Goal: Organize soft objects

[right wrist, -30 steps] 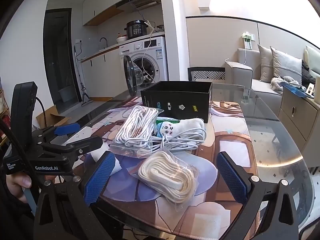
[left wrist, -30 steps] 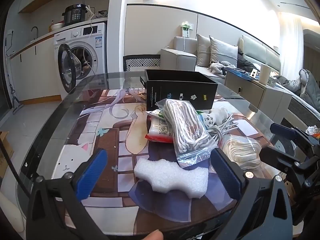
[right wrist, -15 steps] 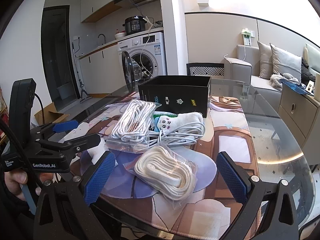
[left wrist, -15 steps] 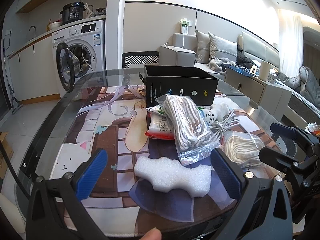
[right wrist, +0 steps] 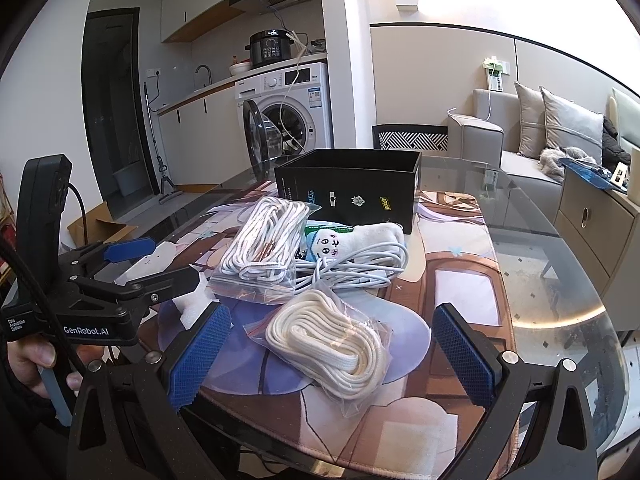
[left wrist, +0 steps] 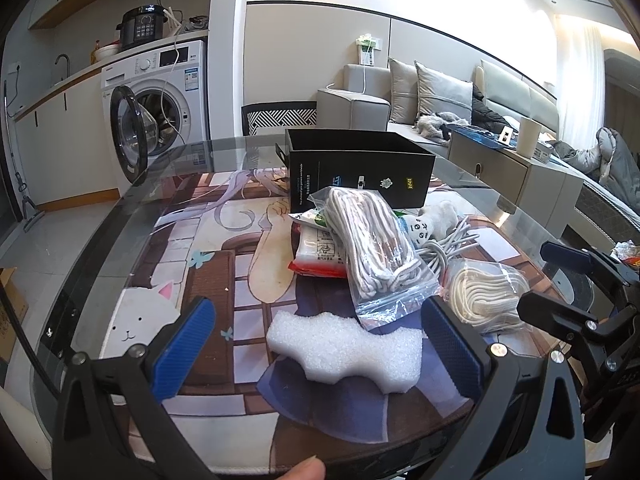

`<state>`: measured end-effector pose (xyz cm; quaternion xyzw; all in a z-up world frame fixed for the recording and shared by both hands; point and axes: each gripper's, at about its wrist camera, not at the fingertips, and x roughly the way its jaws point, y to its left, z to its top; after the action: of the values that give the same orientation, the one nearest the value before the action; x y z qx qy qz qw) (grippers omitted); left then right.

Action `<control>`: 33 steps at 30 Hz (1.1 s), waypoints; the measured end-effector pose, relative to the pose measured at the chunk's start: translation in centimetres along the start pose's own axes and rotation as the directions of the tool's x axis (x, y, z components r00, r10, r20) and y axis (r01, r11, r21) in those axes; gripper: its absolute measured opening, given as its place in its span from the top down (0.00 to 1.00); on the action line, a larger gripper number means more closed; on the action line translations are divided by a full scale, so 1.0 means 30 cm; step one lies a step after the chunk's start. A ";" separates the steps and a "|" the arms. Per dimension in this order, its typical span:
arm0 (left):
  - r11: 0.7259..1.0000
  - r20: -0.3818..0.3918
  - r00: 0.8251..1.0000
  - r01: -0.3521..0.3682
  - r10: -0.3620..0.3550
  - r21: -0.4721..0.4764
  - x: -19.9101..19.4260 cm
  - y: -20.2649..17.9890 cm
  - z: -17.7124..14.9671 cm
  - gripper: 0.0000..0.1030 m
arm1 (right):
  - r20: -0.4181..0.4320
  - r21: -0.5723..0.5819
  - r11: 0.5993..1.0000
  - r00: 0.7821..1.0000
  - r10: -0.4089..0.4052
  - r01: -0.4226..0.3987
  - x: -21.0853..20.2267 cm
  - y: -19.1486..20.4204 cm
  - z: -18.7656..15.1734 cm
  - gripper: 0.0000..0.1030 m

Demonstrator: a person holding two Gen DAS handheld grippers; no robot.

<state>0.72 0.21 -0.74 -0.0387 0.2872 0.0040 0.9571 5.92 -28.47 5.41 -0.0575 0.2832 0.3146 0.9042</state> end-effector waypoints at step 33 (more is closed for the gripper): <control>1.000 -0.007 1.000 0.008 -0.008 0.011 0.005 -0.008 0.005 0.00 | -0.011 -0.006 1.000 1.000 0.002 -0.002 0.008 -0.002 -0.001 0.00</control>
<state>0.93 -0.02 -0.69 -0.0348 0.2905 -0.0015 0.9562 6.09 -28.40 5.25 -0.0617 0.2871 0.3160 0.9021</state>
